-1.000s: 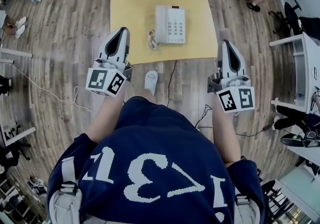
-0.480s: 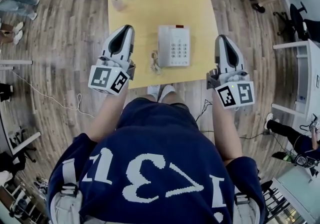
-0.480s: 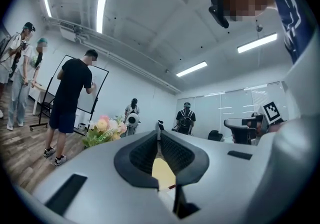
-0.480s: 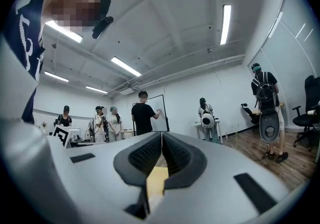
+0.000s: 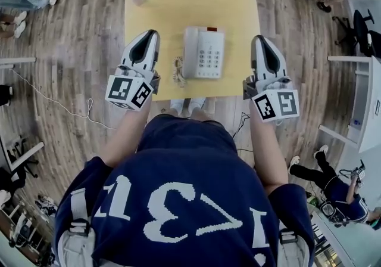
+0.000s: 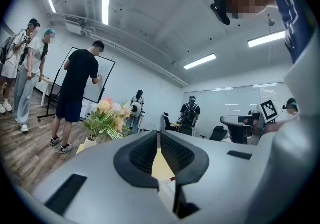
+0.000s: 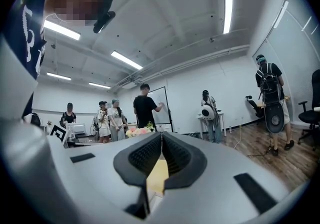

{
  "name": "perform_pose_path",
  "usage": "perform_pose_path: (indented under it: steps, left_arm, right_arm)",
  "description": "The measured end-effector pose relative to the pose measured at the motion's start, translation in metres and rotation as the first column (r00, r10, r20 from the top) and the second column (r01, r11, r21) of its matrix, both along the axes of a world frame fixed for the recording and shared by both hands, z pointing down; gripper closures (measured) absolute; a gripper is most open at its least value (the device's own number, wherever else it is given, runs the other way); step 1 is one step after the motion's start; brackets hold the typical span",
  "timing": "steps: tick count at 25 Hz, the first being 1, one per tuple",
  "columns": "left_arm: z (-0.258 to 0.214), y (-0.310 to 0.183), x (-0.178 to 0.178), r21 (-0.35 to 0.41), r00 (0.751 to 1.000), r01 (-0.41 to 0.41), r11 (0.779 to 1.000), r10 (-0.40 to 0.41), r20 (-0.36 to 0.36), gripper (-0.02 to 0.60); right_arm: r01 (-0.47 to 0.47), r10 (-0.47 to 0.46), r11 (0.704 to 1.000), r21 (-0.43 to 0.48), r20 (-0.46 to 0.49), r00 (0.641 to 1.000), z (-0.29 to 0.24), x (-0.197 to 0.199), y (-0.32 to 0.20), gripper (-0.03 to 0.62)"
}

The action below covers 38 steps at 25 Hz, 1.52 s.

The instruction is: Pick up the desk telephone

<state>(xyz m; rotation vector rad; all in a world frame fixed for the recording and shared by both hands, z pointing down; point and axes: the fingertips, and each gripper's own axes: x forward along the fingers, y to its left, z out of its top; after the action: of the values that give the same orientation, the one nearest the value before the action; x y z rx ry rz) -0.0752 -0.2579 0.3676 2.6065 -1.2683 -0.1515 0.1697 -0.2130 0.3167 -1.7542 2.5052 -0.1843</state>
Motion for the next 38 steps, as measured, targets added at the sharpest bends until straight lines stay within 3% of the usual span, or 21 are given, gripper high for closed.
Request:
perform_pose_path:
  steps: [4, 6, 7, 9, 13, 16, 21, 25, 29, 32, 33, 34, 38]
  left_arm:
    - [0.017, 0.000, 0.018, -0.017, 1.000, -0.028, 0.999, 0.028, 0.004, 0.561]
    - [0.030, 0.001, 0.029, -0.049, 0.998, -0.067, 0.997, 0.066, -0.012, 0.560]
    - [0.038, 0.001, 0.035, -0.076, 0.995, -0.092, 0.993, 0.090, -0.030, 0.531]
    - [0.057, -0.001, 0.047, -0.144, 0.989, -0.141, 0.980, 0.134, -0.058, 0.407]
    - [0.105, 0.002, 0.060, -0.291, 0.983, -0.180, 0.940, 0.177, -0.036, 0.348]
    - [0.150, 0.004, 0.067, -0.433, 0.980, -0.198, 0.879, 0.184, -0.075, 0.322]
    - [0.212, 0.010, 0.082, -0.639, 0.961, -0.275, 0.718, 0.202, -0.187, 0.290]
    - [0.235, 0.016, 0.093, -0.708, 0.941, -0.337, 0.621, 0.232, -0.245, 0.276]
    - [0.234, 0.023, 0.106, -0.733, 0.907, -0.418, 0.536, 0.286, -0.309, 0.275]
    - [0.233, 0.024, 0.109, -0.736, 0.896, -0.440, 0.514, 0.310, -0.319, 0.275]
    - [0.233, 0.024, 0.107, -0.735, 0.894, -0.444, 0.513, 0.310, -0.324, 0.275]
    - [0.233, 0.024, 0.106, -0.733, 0.893, -0.446, 0.513, 0.308, -0.328, 0.275]
    - [0.232, 0.023, 0.103, -0.728, 0.902, -0.427, 0.536, 0.301, -0.308, 0.276]
  right_arm:
    - [0.020, -0.020, 0.999, -0.037, 0.014, 1.000, 0.021, 0.008, -0.008, 0.566]
    - [0.067, -0.064, 0.993, -0.093, 0.040, 0.997, 0.043, 0.003, -0.010, 0.565]
    - [0.108, -0.101, 0.985, -0.137, 0.058, 0.993, 0.058, -0.002, -0.011, 0.563]
    - [0.206, -0.188, 0.947, -0.246, 0.093, 0.978, 0.093, -0.017, -0.010, 0.425]
    - [0.290, -0.244, 0.871, -0.397, 0.163, 0.956, 0.159, -0.029, -0.005, 0.398]
    - [0.317, -0.204, 0.816, -0.483, 0.272, 0.940, 0.204, -0.024, -0.007, 0.375]
    - [0.375, -0.114, 0.728, -0.574, 0.438, 0.892, 0.263, -0.017, -0.014, 0.347]
    - [0.425, -0.096, 0.685, -0.592, 0.504, 0.858, 0.283, -0.014, -0.019, 0.345]
    - [0.457, -0.057, 0.666, -0.590, 0.571, 0.819, 0.289, -0.012, -0.022, 0.345]
    - [0.458, -0.025, 0.658, -0.598, 0.591, 0.807, 0.294, -0.009, -0.023, 0.355]
    - [0.450, -0.016, 0.656, -0.606, 0.585, 0.811, 0.296, -0.008, -0.023, 0.393]
    - [0.442, -0.009, 0.655, -0.613, 0.579, 0.816, 0.298, -0.007, -0.024, 0.445]
    - [0.433, -0.018, 0.661, -0.613, 0.564, 0.826, 0.296, -0.007, -0.023, 0.459]
